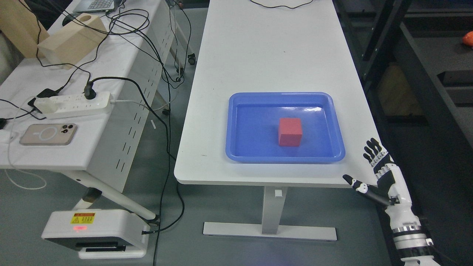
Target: Pick pink block from left shelf to tray
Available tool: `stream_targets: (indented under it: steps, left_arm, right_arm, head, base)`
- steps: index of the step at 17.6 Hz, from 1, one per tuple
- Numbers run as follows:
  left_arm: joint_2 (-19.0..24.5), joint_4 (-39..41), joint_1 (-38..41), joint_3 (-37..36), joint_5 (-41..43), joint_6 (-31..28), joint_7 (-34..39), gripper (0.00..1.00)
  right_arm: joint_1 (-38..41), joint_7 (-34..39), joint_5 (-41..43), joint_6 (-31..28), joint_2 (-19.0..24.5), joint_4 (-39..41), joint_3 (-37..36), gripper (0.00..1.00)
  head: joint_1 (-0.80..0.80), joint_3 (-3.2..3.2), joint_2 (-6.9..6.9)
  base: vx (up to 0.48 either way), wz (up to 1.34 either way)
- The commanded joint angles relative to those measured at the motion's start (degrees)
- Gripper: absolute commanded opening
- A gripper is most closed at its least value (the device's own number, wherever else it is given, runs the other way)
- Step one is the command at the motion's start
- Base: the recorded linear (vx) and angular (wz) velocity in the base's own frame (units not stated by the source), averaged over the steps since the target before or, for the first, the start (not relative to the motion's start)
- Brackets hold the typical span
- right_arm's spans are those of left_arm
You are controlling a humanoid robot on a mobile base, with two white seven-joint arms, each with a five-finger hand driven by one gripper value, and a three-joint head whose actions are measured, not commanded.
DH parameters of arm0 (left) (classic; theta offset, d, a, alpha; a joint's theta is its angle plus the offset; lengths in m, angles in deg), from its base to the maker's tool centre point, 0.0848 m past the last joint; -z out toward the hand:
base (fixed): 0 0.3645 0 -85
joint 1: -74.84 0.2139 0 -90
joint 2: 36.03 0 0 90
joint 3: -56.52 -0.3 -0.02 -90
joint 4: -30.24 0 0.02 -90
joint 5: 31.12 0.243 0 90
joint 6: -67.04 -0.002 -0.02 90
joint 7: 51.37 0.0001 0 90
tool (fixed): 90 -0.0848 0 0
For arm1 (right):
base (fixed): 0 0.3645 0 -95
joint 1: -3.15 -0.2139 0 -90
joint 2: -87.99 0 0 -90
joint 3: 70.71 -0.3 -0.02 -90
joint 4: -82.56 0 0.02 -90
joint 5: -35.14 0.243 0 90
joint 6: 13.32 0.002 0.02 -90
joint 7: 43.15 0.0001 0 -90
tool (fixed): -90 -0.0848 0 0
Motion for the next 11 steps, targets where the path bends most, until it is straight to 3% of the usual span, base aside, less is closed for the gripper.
stream_targets:
  steps: [1,11]
  left_arm:
    - [1.0,1.0,-1.7,0.0,0.0,0.0,0.0,1.0]
    - [1.0,1.0,-1.7,0.0,0.0,0.0,0.0,1.0]
  right_arm:
    - [-0.2,2.5,0.6,-1.5,-1.0,0.0,-2.2,1.0]
    - [-0.1,2.6,0.6,-1.6,-1.0,0.0,-2.2,1.0]
  head:
    - [0.0,0.0,0.0]
    - [0.0,0.0,0.0]
  base:
    - [-0.085,0.29]
    - [-0.033,0.07]
